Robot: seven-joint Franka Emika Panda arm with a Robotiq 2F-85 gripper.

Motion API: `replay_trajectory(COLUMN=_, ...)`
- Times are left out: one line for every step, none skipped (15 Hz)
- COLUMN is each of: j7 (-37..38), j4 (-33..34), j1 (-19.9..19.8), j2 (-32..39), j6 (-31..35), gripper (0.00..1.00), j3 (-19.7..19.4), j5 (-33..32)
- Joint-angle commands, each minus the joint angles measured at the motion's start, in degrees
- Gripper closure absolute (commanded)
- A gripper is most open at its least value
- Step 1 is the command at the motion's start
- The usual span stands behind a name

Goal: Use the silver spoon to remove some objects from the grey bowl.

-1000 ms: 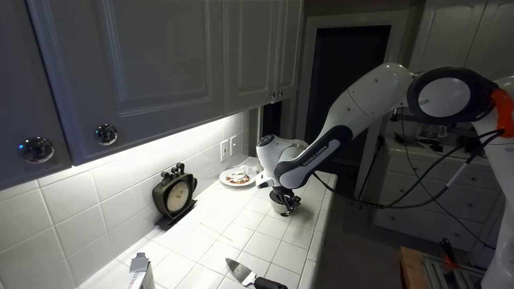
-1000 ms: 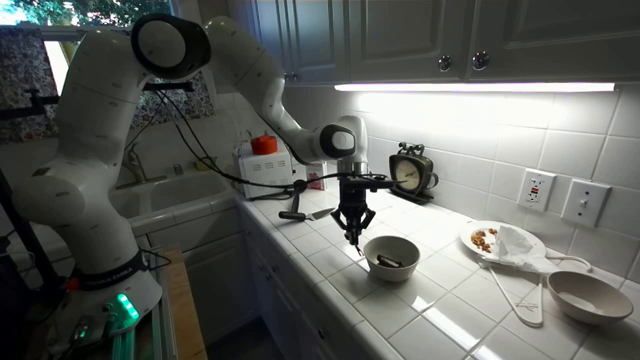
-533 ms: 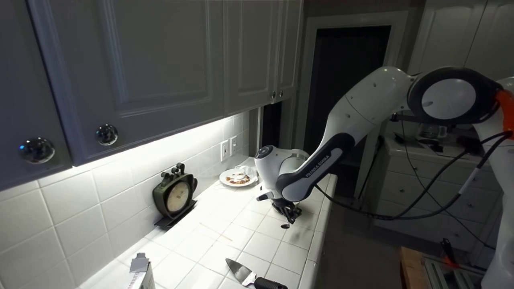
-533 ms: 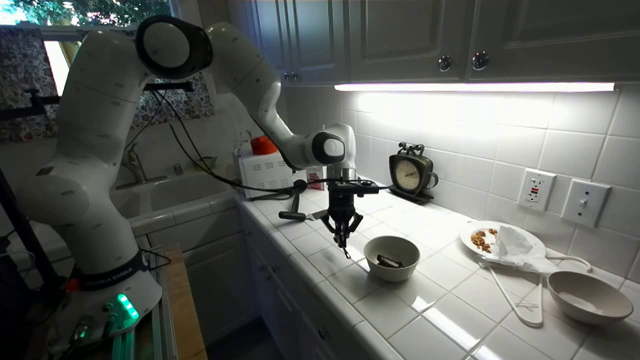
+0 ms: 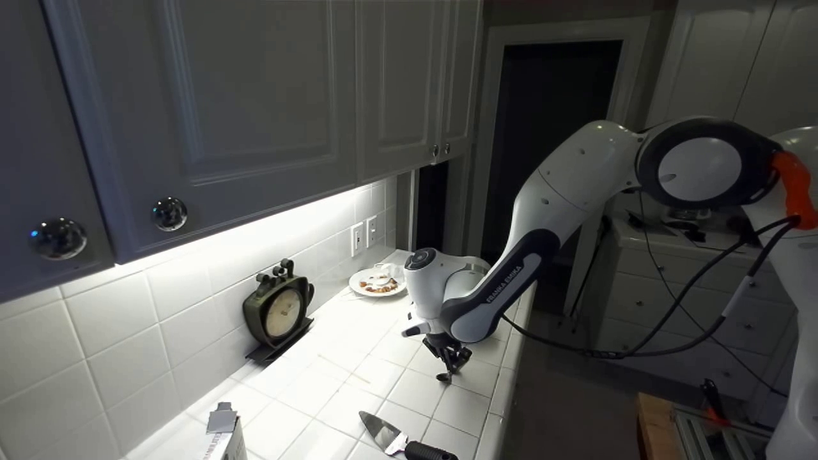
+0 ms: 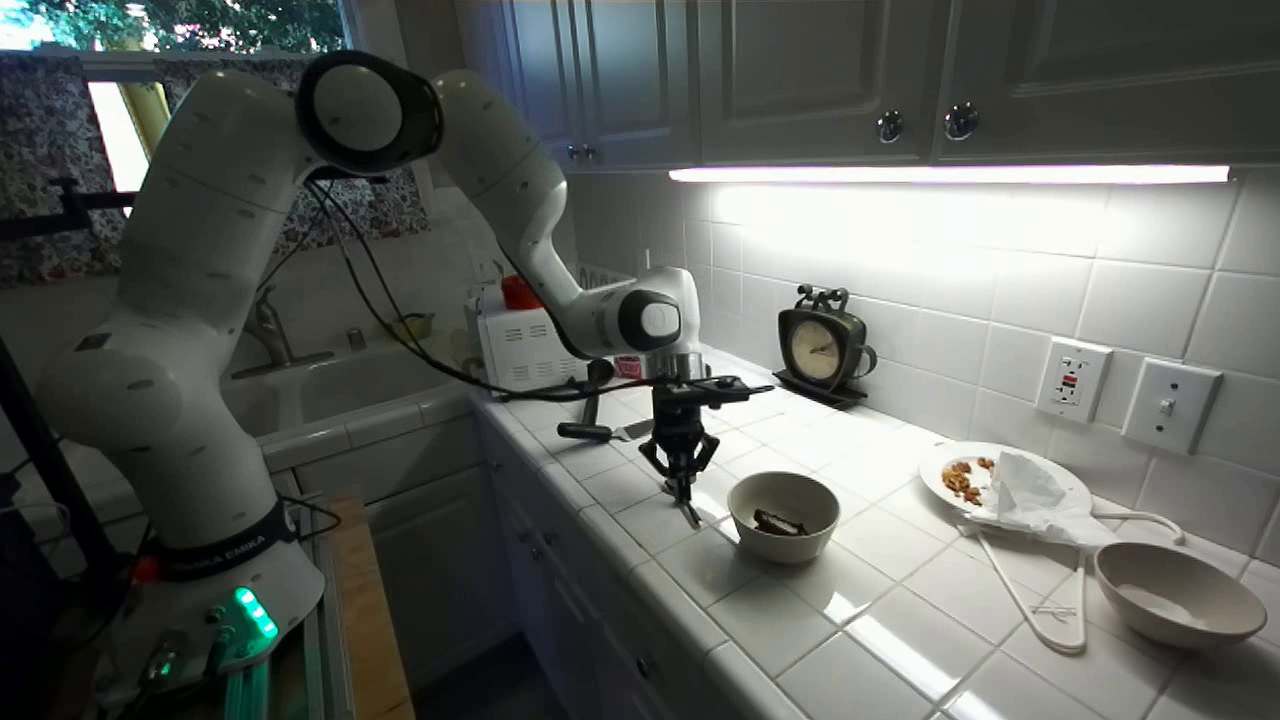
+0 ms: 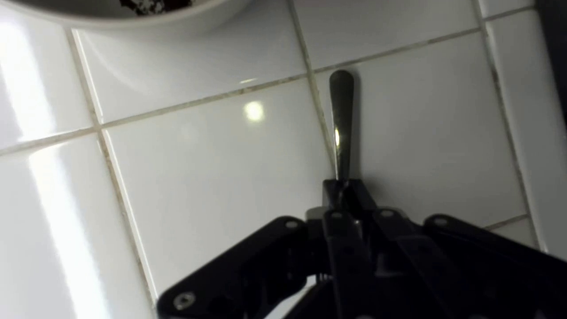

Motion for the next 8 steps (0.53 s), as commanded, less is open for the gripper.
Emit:
replay_trajectory(j7=-2.2, j4=-1.0, j1=-0.6, j2=0.0, j6=3.2, gripper=0.98, j3=0.7, j5=-0.1)
replay_trajectory(j7=-2.7, j4=-1.0, j1=-0.6, j2=0.0, j6=3.6, gripper=0.98, j3=0.7, j5=-0.2)
replay_trajectory(j7=-3.1, j4=-1.0, j1=-0.5, j2=-0.1, j6=3.4, gripper=0.98, j3=0.7, j5=-0.1)
replay_trajectory(j7=-3.5, j4=-0.9, j1=-0.5, j2=0.0, j6=3.3, gripper=0.98, j3=0.7, j5=0.0)
replay_trajectory(j7=-3.6, j4=-0.8, j1=-0.4, j2=0.1, j6=3.4, gripper=0.98, j3=0.5, j5=-0.3)
replay_trajectory(j7=-3.8, j4=-0.9, j1=-0.2, j2=0.1, j6=3.4, gripper=0.98, j3=0.4, j5=-0.6)
replay_trajectory(j7=-3.9, j4=-0.9, j1=-0.1, j2=0.0, j6=3.4, gripper=0.68, j3=0.3, j5=-0.6)
replay_trajectory(j7=-3.9, j4=-1.0, j1=0.0, j2=0.0, j6=3.7, gripper=0.66, j3=0.2, j5=-0.9)
